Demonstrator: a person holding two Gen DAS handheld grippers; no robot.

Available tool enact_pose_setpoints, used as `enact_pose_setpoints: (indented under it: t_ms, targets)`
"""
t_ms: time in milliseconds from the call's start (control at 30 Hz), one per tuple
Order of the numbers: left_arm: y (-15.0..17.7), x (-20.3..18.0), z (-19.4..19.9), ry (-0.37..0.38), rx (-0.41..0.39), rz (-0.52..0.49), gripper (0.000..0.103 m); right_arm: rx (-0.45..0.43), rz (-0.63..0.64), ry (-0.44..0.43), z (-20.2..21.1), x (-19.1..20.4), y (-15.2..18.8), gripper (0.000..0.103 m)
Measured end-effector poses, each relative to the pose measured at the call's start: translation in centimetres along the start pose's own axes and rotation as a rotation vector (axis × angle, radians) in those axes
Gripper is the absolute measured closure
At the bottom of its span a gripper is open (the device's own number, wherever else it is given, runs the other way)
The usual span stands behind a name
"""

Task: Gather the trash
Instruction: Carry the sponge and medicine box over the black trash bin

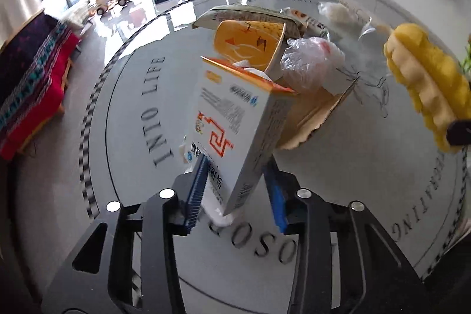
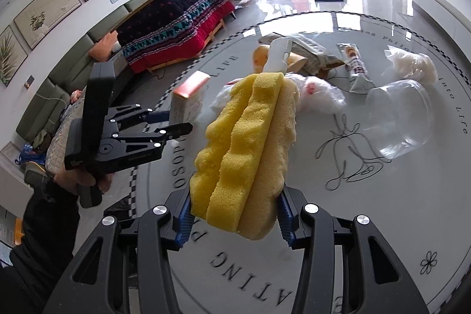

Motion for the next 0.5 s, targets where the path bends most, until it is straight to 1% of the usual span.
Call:
enact_pose_setpoints:
  t_ms: [33, 100, 133, 200, 233, 333, 400, 433, 500]
  targets:
    - [0.2, 0.3, 0.3, 0.015, -0.012, 0.021, 0.068, 0.0, 0.009, 0.0, 0.1, 0.6, 0.2, 0.054]
    - [0.9, 0.6, 0.4, 0.036, -0.043, 0.097, 0.071, -0.001, 0.026, 0.0, 0.3, 1.5, 0.6, 0.054]
    - [1.5, 1.2, 0.6, 0.049, -0.064, 0.162, 0.072, -0.002, 0.038, 0.0, 0.4, 2.1, 0.8, 0.054]
    - [2.5, 1.9, 1.2, 0.044, -0.114, 0.261, 0.074, -0.006, 0.055, -0.005, 0.6, 3.2, 1.2, 0.054]
    - [3.6, 2.4, 1.7, 0.058, -0.151, 0.337, 0.075, -0.007, 0.063, -0.006, 0.6, 3.7, 1.3, 0.054]
    - [5.8, 3.4, 2.7, 0.048, -0.235, 0.497, 0.078, -0.004, 0.093, -0.009, 0.6, 5.1, 1.8, 0.054]
    - [6.8, 3.3, 3.2, 0.017, -0.262, 0.555, 0.079, -0.002, 0.111, -0.008, 0.6, 6.0, 2.1, 0.054]
    - [7.4, 3.3, 3.6, 0.014, -0.28, 0.57, 0.08, 0.001, 0.123, -0.01, 0.5, 6.5, 2.3, 0.054]
    - [8.1, 3.2, 3.8, 0.037, -0.293, 0.58, 0.08, 0.006, 0.146, -0.008, 0.3, 7.5, 2.6, 0.054]
Point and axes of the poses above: each gripper's, at about its wrist camera, not at the fingertips, and z roughly against the way its jaws point, x to its left, y to its underside, the point moved 1 cm from there along -z, roughly the way its jaws point, and after that the axes turned 15 degrees about x, right-handed, at the moved point
